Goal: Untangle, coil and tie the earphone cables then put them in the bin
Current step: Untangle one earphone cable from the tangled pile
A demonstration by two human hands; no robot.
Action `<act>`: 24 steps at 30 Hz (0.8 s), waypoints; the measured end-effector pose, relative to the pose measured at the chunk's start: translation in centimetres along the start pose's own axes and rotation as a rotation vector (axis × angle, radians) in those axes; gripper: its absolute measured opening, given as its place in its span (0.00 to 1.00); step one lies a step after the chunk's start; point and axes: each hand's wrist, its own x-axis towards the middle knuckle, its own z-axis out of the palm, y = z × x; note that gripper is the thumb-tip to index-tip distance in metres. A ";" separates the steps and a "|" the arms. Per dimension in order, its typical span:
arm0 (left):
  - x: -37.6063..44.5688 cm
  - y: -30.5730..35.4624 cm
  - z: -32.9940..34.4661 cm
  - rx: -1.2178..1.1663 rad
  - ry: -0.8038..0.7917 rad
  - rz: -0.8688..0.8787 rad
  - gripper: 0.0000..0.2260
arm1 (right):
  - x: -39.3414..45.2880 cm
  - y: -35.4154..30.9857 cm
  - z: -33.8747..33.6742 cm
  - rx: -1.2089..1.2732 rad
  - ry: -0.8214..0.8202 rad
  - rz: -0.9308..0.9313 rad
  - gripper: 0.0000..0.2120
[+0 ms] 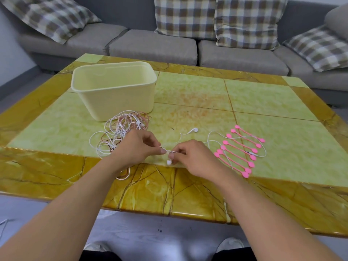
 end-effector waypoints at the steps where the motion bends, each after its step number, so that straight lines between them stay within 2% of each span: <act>1: 0.0 0.0 0.0 -0.018 -0.002 0.001 0.09 | 0.0 0.2 -0.2 0.032 0.005 0.007 0.10; 6: 0.6 -0.4 0.1 -0.081 0.093 -0.065 0.06 | -0.2 0.6 -1.5 0.041 -0.003 0.059 0.11; 8: 0.8 -0.6 0.1 -0.098 0.112 -0.089 0.06 | -0.4 0.5 -2.4 0.083 0.050 0.086 0.10; 14: 0.8 -0.4 0.2 0.006 0.082 -0.079 0.05 | -0.7 0.3 -4.2 0.661 0.454 0.011 0.13; 19: -0.1 0.5 -0.2 -0.123 -0.043 -0.103 0.09 | -0.8 -0.5 -5.0 1.312 0.573 0.070 0.13; 21: -0.2 0.4 -0.4 -0.112 -0.091 -0.118 0.07 | -0.7 -0.2 -5.4 1.410 0.647 0.144 0.13; 24: 0.1 0.1 -0.1 -0.063 -0.084 -0.139 0.06 | -0.3 0.5 -5.6 1.295 0.682 0.188 0.13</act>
